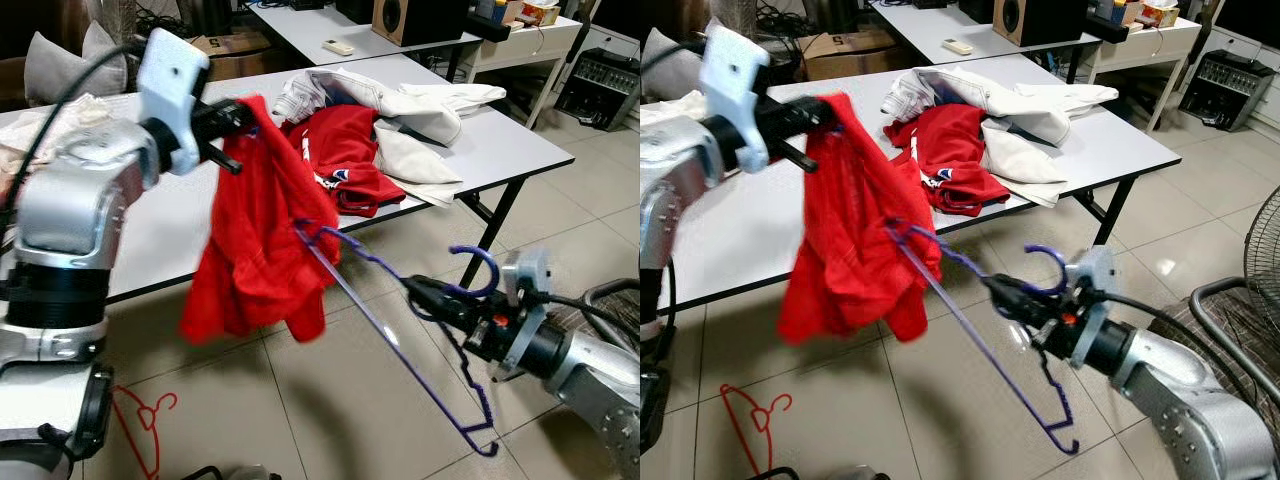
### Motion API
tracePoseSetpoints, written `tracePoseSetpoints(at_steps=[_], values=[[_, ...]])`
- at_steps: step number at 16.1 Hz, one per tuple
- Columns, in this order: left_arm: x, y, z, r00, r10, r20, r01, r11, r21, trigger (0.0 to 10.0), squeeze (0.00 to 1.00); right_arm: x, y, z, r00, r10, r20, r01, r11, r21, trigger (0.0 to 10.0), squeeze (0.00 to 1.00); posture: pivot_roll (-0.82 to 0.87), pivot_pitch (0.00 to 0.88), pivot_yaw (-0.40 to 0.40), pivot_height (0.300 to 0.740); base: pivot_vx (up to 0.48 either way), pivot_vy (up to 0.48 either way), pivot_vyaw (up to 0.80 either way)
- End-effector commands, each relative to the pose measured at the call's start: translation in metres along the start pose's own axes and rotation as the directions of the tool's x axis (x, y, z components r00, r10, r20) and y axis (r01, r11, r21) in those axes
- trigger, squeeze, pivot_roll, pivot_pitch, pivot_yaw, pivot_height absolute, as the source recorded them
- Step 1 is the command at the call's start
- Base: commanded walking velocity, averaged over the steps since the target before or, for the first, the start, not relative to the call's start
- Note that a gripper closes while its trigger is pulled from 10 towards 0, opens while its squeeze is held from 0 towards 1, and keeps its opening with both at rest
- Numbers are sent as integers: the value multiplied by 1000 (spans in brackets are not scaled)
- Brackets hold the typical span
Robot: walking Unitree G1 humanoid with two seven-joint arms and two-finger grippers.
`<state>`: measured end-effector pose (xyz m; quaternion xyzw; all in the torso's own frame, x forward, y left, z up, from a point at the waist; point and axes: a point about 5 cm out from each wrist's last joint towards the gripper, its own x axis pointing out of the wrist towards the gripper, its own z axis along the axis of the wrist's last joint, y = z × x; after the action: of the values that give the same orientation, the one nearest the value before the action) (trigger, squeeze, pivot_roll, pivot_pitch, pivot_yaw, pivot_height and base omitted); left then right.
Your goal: Hang hanger
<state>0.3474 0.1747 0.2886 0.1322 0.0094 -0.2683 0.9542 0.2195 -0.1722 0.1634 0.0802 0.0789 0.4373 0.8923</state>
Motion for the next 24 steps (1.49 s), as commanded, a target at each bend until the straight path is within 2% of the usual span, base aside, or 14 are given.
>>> tracePoseSetpoints(at_steps=[1, 3, 6, 7, 10, 13, 16, 17, 20, 21, 24], values=[[0, -1, 10, 1000, 8, 12, -9, 999, 36, 0, 0, 0, 3, 1, 1000, 17, -23, -19, 998, -60, 10000, 0, -58, 0, 49, 740, 0, 0, 0], [3, -7, 6, 1000, -13, -7, 13, 998, 54, 0, 0, 4, 3, -1, 999, 16, -39, -20, 994, -105, 10000, 0, -59, 0, 49, 740, 0, 0, 0], [6, -15, 1, 999, -22, -35, 24, 996, 81, 0, 0, 10, 9, 3, 996, 90, 0, -90, 993, -80, 10000, 0, -62, 0, 46, 740, 0, 0, 0], [6, -16, 0, 999, -20, -39, 23, 995, 93, 0, 0, 11, 4, -1, 998, 51, -34, -54, 994, -99, 10000, 0, -65, 0, 45, 740, 0, 0, 0], [7, -28, 3, 997, -66, -40, 70, 992, 102, 0, 0, 20, -1, 2, 999, 33, 7, -32, 999, -42, 10000, 0, -64, 0, 42, 740, 0, 0, 0], [8, -43, -4, 993, -91, -76, 101, 984, 144, 0, 0, 50, 1, 2, 997, 61, 38, -63, 997, 49, 10000, 0, -58, 0, 34, 740, 0, 0, 0], [7, -41, -10, 992, -55, -110, 76, 978, 193, 0, 0, 58, 5, 2, 995, 80, 51, -84, 994, 71, 10000, 0, -55, 0, 31, 740, 0, 0, 0], [5, -35, -18, 989, -2, -147, 40, 967, 251, 0, 0, 63, 13, 7, 988, 124, 97, -136, 982, 128, 10000, 0, -50, 0, 25, 740, 0, 0, 0], [3, -34, -19, 988, 7, -157, 34, 965, 259, 0, 0, 66, 8, 5, 995, 28, 101, -51, 970, 237, 10000, 0, -51, 0, 23, 740, 0, 0, 0], [1, -33, -18, 987, 15, -161, 28, 964, 263, 0, 0, 65, 4, 1, 996, -18, 83, -8, 954, 300, 10000, 0, -51, 0, 22, 740, 0, 0, 0], [-1, -29, -20, 984, 41, -175, 12, 957, 291, 0, 0, 63, 4, 1, 997, -28, 72, 2, 942, 334, 10000, 0, -48, 0, 21, 740, 0, 0, 0]])
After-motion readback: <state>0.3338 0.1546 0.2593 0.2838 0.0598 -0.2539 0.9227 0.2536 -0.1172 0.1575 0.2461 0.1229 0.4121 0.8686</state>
